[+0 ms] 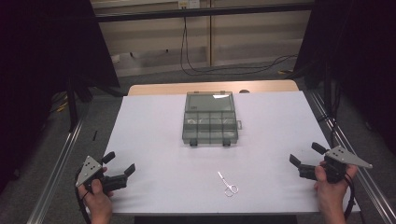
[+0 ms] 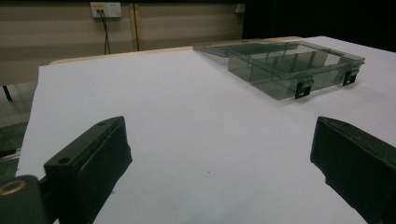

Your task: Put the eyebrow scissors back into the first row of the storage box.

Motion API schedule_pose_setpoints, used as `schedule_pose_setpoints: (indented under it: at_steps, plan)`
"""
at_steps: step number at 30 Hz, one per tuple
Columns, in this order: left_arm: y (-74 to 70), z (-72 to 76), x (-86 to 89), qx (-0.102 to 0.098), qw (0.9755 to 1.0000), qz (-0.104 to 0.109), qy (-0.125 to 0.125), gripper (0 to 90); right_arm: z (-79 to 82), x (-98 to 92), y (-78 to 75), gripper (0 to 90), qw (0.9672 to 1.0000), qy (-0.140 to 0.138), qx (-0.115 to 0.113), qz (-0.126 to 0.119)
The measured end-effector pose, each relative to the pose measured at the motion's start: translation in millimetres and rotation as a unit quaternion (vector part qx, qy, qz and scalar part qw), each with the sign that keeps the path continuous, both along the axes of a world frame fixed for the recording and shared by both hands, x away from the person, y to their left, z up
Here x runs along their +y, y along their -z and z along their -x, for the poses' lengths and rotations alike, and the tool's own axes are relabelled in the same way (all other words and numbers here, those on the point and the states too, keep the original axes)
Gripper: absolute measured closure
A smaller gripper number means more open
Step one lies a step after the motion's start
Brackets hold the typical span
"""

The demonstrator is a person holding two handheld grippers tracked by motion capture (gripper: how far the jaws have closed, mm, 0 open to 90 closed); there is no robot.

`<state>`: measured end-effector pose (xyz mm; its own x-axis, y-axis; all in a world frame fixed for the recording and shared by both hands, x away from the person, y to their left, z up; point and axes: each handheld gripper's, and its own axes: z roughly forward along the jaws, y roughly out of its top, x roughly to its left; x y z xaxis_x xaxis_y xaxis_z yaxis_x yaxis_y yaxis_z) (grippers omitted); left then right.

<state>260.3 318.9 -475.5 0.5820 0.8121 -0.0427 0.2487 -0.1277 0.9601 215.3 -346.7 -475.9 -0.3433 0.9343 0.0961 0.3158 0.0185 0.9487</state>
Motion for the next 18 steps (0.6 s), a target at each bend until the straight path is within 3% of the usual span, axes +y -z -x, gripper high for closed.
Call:
schedule_pose_setpoints:
  at_steps: [7, 18]
  plan:
    - [0.6, -0.3, -1.1, 0.001, 1.0000, -0.002, -0.003, 4.5, -1.3, 1.1, -0.2, 0.0, 0.9999, -0.011, 0.005, 0.005]
    - [0.3, 0.1, -1.2, 0.002, 1.0000, 0.001, -0.002, 4.5, -7.4, 9.3, -5.8, 0.0, 0.9985, -0.033, 0.043, 0.007]
